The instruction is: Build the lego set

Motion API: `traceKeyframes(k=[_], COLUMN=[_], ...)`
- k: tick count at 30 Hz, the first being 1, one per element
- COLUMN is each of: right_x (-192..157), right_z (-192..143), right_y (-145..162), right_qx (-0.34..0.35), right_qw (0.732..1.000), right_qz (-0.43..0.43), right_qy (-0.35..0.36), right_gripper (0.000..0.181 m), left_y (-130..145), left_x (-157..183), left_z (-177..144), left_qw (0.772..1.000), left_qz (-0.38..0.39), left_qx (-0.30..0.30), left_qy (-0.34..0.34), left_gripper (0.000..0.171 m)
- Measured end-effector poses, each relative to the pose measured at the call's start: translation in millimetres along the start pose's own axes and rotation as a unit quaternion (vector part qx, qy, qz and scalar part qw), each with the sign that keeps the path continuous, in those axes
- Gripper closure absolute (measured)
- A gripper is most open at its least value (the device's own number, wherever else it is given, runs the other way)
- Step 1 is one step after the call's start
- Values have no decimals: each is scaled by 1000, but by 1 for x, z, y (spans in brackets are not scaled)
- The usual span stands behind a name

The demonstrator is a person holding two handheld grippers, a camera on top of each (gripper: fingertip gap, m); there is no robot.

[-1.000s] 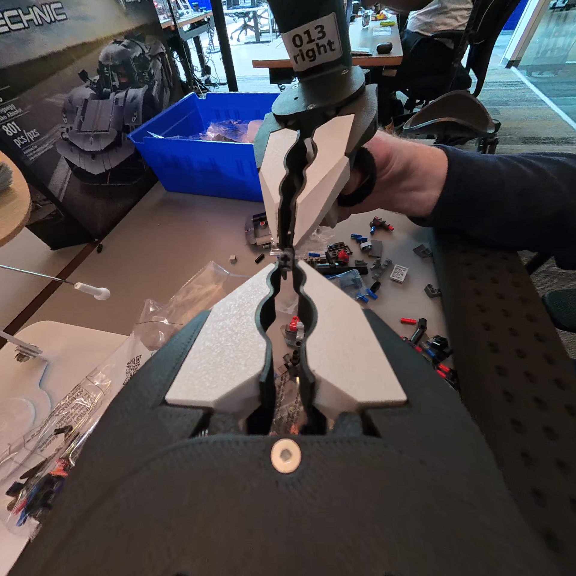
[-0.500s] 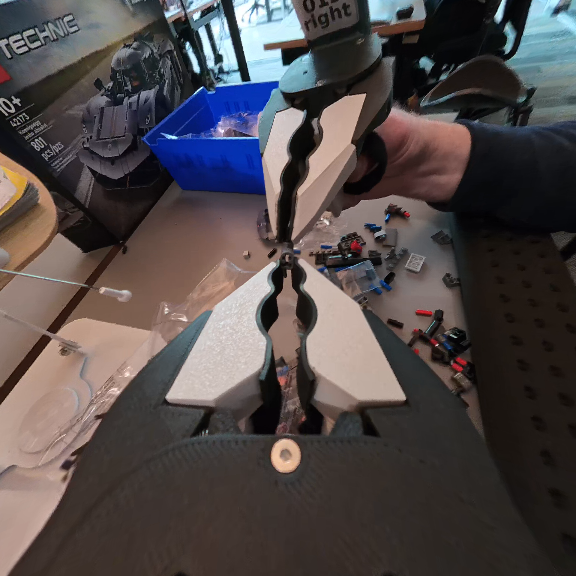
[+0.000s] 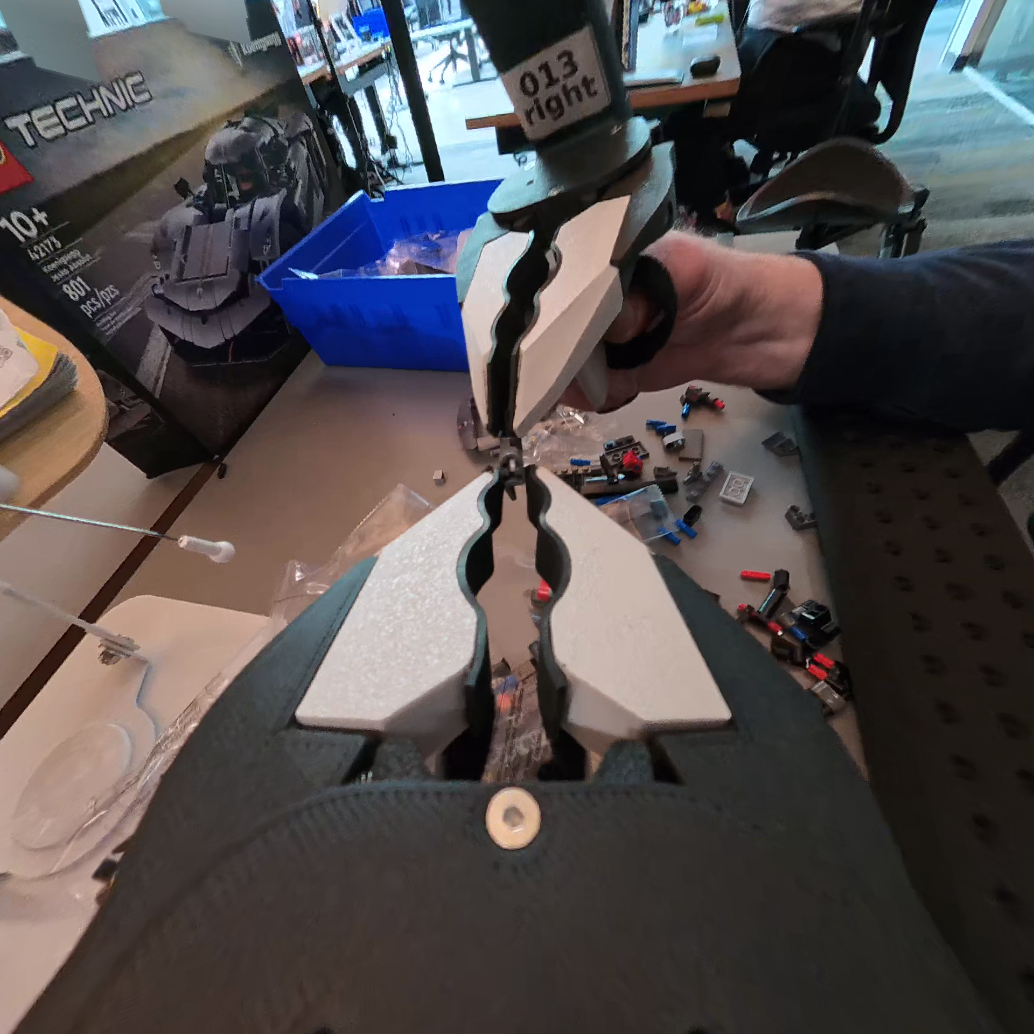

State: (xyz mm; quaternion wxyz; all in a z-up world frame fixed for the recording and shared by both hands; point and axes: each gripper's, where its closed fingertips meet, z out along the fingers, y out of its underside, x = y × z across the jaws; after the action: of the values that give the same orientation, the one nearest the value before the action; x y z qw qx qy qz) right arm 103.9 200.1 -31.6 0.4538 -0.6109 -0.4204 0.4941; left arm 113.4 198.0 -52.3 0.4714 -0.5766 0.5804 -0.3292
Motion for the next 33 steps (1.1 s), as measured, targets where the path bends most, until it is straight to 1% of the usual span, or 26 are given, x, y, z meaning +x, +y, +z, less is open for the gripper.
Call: traceKeyframes(k=[2, 5, 7, 13, 21, 22, 23, 24, 25, 26, 27, 29, 30, 32, 33], right_x=[-2, -4, -4, -6, -10, -11, -11, -7, -3, -1, 0, 2, 4, 14, 17], right_z=[0, 3, 3, 4, 2, 2, -2, -17, -41, -61, -65, -46, -32, -10, -1], right_y=[-3, -2, -2, 3, 13, 14, 11, -4, -23, -36, -34, -16, -2, 34, 46], right_qx=[10, 10, 11, -25, -81, -84, -77, -40, 12, 42, 32, -9, -43, -135, -159], right_qw=[1000, 1000, 1000, 999, 995, 994, 994, 997, 998, 996, 995, 995, 995, 985, 981], right_qz=[8, 12, 10, -29, -62, -67, -70, -65, -55, -56, -69, -71, -68, -80, -81], right_qy=[-11, -18, -17, 7, 13, 13, 16, 26, 37, 52, 66, 68, 65, 73, 73], right_gripper=[181, 181, 181, 181, 181, 181, 181, 181, 181, 181, 181, 181, 180, 180, 180], left_y=[-2, -3, -1, 4, 12, 16, 36, 53, 45, 25, 16, 14, 20, 37, 41], left_x=[-1, 2, 1, 3, 10, 9, -7, -17, -8, -8, -16, -20, -20, -24, -28], left_z=[3, 6, 5, 4, 4, 2, -6, -19, -30, -42, -49, -45, -39, -30, -29], left_qw=[1000, 1000, 1000, 999, 996, 994, 986, 983, 993, 998, 998, 997, 996, 992, 990], left_qz=[3, -6, -3, 22, 55, 63, 78, 69, 14, -11, 8, 19, 19, 22, 23], left_qx=[6, 11, 1, -29, -69, -85, -139, -162, -114, -62, -56, -68, -80, -114, -124], left_qy=[-9, 0, -3, -10, -3, -7, -44, -52, -3, 7, -20, -28, -30, -46, -58], left_gripper=[167, 168, 168, 168, 168, 168, 168, 168, 168, 168, 168, 168, 168, 168, 168])
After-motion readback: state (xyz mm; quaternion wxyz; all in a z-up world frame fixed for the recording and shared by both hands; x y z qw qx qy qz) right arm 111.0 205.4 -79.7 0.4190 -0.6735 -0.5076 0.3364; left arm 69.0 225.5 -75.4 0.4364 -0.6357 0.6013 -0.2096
